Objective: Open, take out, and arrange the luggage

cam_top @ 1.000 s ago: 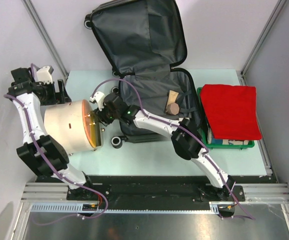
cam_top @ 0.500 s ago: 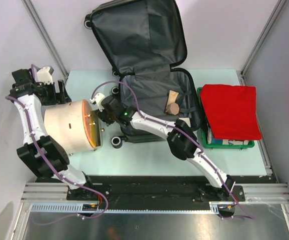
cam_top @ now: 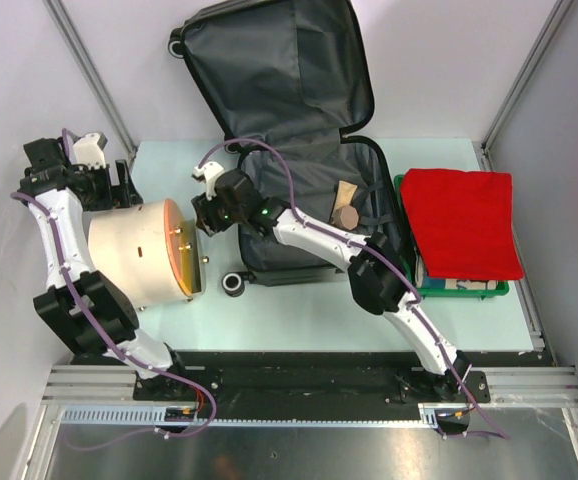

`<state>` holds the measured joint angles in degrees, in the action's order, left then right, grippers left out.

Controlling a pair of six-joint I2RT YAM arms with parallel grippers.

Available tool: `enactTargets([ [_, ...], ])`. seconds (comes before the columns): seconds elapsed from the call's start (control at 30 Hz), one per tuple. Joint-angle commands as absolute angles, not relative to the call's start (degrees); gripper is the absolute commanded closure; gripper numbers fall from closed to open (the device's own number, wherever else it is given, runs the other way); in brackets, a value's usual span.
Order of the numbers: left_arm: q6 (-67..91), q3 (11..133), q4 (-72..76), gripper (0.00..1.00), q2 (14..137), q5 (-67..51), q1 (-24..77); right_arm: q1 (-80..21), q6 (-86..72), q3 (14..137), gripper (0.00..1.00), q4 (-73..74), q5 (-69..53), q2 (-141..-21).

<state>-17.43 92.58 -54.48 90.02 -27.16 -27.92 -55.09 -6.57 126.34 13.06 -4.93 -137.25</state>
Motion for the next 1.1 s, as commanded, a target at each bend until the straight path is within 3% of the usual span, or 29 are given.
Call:
enactTargets([
  [0.0,-16.35,91.5,-56.43,0.09,89.91,-27.33,-28.13,-55.63,-9.05,132.0,0.43,13.36,-6.77,-138.68],
  [0.57,-16.96,90.53,-56.16,0.09,90.7,-26.81,-28.21,-58.62,2.81,132.89,0.42,17.04,9.22,-145.02],
  [0.77,-16.88,91.67,-55.81,0.09,92.19,-26.63,-28.39,-57.75,5.09,136.31,0.44,20.91,12.92,-143.97],
  [1.07,-16.88,92.37,-55.28,0.09,93.6,-26.81,-28.65,-54.67,9.32,131.49,0.44,23.29,15.56,-140.19],
])
